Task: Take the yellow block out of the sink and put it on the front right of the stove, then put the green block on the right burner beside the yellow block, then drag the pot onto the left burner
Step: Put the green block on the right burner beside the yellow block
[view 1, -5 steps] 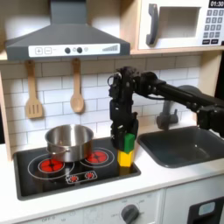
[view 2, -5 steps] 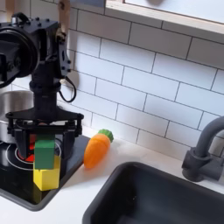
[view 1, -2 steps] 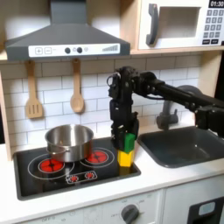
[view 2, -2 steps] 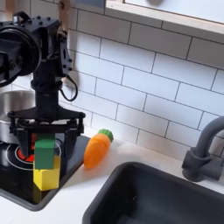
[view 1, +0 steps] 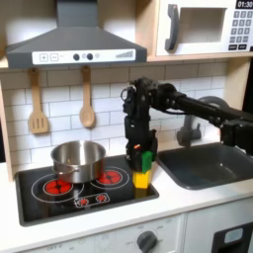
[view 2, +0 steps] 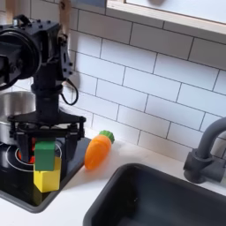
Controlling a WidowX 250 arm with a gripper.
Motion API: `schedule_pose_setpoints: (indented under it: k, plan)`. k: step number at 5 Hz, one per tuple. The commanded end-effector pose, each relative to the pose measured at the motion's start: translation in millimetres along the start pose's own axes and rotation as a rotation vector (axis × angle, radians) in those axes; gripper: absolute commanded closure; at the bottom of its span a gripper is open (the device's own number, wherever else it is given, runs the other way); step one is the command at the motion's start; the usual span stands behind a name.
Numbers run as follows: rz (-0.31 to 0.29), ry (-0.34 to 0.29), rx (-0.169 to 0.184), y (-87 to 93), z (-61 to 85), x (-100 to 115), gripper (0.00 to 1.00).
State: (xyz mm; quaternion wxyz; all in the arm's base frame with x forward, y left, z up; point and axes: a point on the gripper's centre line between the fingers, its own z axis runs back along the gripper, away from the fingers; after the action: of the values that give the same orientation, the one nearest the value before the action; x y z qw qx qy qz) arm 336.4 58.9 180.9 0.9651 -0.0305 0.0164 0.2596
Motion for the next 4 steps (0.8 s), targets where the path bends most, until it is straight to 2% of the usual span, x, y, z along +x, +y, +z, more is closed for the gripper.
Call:
schedule_pose_setpoints:
  k: [1,2,4]
  plan:
    - [-0.008,-0.017,-0.001,-1.1,2.8,-3.2,0.0]
    - [-0.019,-0.036,-0.011,-1.5,2.9,-2.3,1.0]
    - [-0.006,-0.048,-0.013,-0.2,3.7,0.1,1.0]
